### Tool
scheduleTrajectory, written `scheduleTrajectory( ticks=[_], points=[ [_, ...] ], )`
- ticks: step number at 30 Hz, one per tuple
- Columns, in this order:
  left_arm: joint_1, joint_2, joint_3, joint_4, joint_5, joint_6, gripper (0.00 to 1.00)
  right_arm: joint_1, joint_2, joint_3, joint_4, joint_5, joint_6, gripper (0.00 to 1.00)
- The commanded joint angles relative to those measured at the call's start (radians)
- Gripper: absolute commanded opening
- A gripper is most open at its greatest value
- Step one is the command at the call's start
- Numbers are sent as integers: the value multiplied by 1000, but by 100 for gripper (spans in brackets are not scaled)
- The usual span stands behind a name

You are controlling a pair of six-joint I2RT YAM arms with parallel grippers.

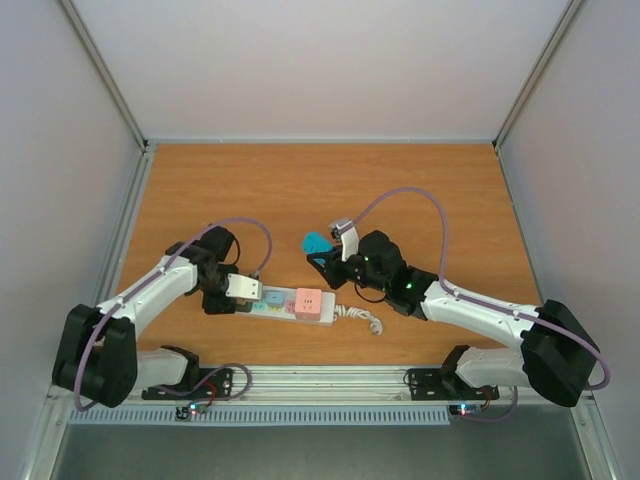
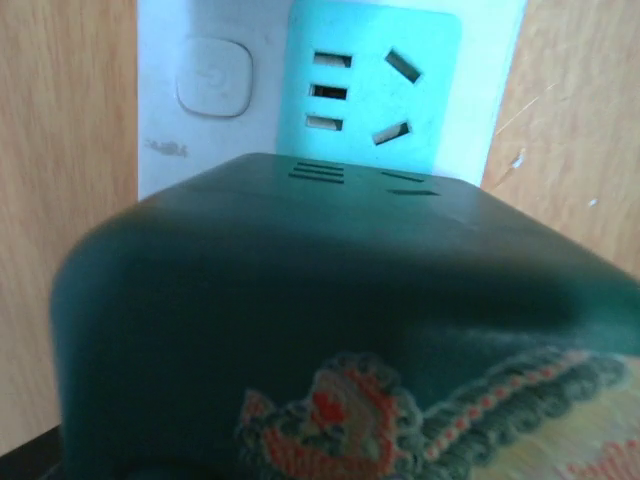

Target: Insert the plug

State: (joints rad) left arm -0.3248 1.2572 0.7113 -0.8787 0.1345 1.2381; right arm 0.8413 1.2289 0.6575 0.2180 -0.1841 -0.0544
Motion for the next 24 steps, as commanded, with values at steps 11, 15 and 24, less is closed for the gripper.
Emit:
scheduleTrajectory(
  ticks=[11, 15, 24],
  points=[
    [26, 270, 164, 378, -90, 79, 72, 21, 44, -33, 108, -17, 15, 1],
    [35, 313, 203, 331, -84, 64, 84, 38, 17, -56, 97, 14, 18, 1],
    [42, 110, 285, -63, 262, 87, 100, 172, 13, -112, 120, 217, -30, 1]
  ],
)
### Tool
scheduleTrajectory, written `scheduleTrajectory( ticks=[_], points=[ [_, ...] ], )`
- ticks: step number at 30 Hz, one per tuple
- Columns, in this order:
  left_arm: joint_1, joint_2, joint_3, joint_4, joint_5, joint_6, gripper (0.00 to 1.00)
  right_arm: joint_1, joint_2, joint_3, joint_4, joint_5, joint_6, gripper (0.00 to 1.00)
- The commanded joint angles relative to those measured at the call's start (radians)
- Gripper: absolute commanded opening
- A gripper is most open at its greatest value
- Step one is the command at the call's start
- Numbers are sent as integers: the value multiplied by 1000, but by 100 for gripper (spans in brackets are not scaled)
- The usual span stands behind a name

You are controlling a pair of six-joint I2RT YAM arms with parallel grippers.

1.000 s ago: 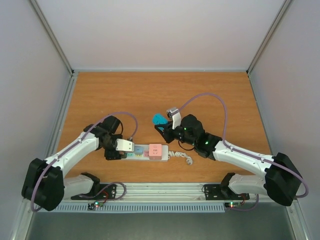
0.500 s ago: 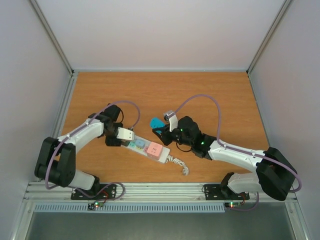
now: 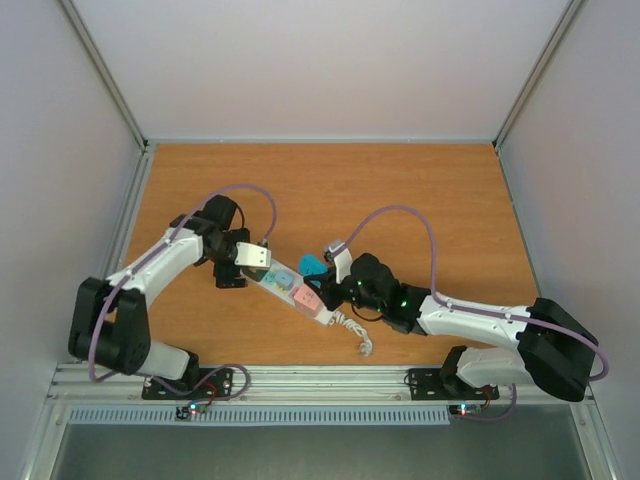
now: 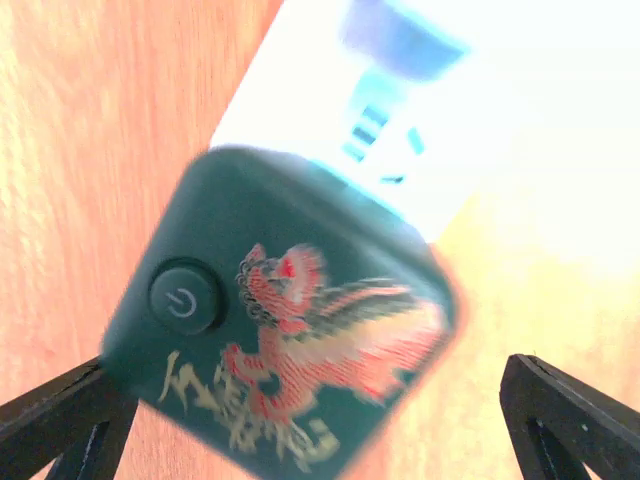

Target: Insert the plug

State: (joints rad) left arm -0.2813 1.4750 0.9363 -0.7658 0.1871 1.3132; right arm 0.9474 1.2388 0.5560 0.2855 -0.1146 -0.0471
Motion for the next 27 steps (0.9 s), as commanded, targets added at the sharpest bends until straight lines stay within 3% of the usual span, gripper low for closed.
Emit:
scheduleTrajectory(
  ticks=[1, 9, 21, 27],
  points=[
    [-2, -121, 70, -189, 257, 11, 100, 84, 10, -12, 57, 177, -43, 1],
    [-36, -12, 215, -266, 519, -57, 94, 132, 54, -35, 100, 229, -58, 1],
    [-148, 125, 292, -302, 632, -43, 80, 173, 28, -117, 210, 252, -122, 1],
    [-153, 190, 311, -348, 684, 14, 65, 183, 58, -123, 260, 282, -164, 1]
  ],
)
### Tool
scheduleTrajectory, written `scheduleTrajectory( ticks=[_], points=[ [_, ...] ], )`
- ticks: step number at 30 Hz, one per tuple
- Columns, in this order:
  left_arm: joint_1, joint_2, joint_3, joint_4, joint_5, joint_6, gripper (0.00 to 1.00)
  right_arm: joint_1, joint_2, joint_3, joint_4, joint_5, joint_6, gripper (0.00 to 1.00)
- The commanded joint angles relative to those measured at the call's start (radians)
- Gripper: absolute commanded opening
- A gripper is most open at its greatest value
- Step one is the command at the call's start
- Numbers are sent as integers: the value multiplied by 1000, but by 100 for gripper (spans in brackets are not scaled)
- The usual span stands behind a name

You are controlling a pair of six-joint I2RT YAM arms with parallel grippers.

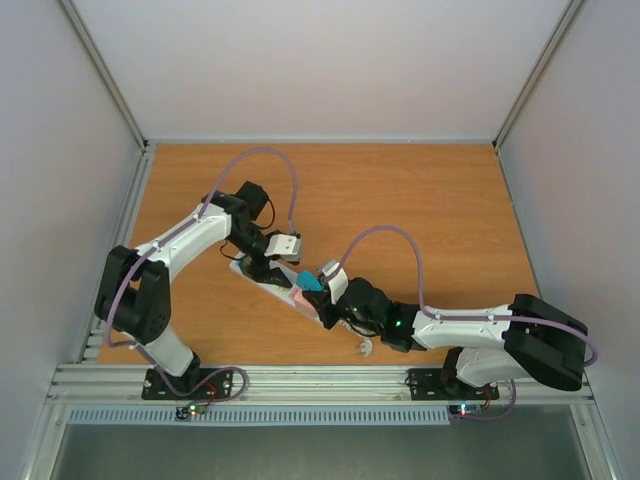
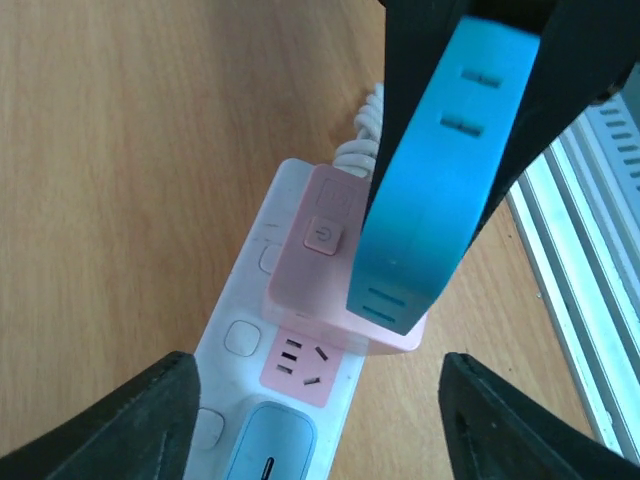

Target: Insert the plug

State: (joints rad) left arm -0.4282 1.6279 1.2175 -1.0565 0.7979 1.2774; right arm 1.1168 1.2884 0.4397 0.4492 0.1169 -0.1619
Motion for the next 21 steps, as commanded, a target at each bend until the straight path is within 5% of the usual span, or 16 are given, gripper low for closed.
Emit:
scheduleTrajectory(
  ticks=[1, 21],
  points=[
    [-7, 41, 30, -61, 80, 59, 64, 14, 11, -8, 97, 52, -52, 1],
    [-55, 82, 35, -14, 100, 41, 41, 15, 33, -35, 106, 66, -63, 1]
  ],
)
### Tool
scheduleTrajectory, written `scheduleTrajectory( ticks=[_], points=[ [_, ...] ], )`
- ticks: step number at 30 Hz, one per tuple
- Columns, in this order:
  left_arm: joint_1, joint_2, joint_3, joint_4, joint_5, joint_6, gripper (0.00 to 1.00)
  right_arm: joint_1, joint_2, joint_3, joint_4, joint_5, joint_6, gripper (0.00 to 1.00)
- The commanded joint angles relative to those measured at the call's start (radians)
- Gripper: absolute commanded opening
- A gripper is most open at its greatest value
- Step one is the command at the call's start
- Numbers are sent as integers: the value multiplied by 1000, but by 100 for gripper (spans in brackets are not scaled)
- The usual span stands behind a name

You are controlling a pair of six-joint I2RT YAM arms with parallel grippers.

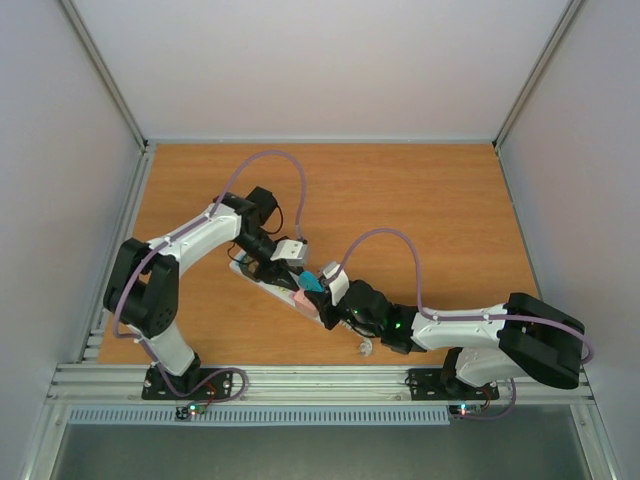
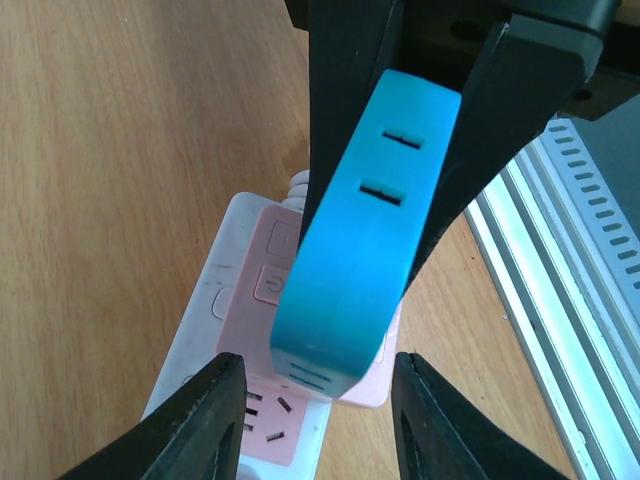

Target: Insert the plug

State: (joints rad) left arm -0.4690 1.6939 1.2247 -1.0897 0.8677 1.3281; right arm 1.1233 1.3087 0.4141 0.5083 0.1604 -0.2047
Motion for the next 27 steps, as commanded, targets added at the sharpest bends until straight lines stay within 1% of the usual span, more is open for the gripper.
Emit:
scheduleTrajectory(
  ticks=[1, 3, 9, 11, 26, 27],
  points=[
    [-17, 17, 28, 27, 29, -15, 40, 9, 15, -8, 44, 24, -21, 1],
    [-21, 19, 26, 42, 21, -33, 38, 9, 17, -7, 40, 24, -21, 1],
    [-25, 24, 18, 66, 1, -51, 37, 12, 14, -8, 32, 25, -25, 1],
    [-25, 25, 16, 74, -4, -54, 34, 14, 14, -8, 27, 25, -26, 1],
    [-27, 25, 0, 87, -34, -60, 31, 29, 21, -5, -8, 24, -27, 1],
    [-28, 24, -5, 88, -37, -61, 29, 28, 27, -3, -8, 22, -28, 1]
  ],
)
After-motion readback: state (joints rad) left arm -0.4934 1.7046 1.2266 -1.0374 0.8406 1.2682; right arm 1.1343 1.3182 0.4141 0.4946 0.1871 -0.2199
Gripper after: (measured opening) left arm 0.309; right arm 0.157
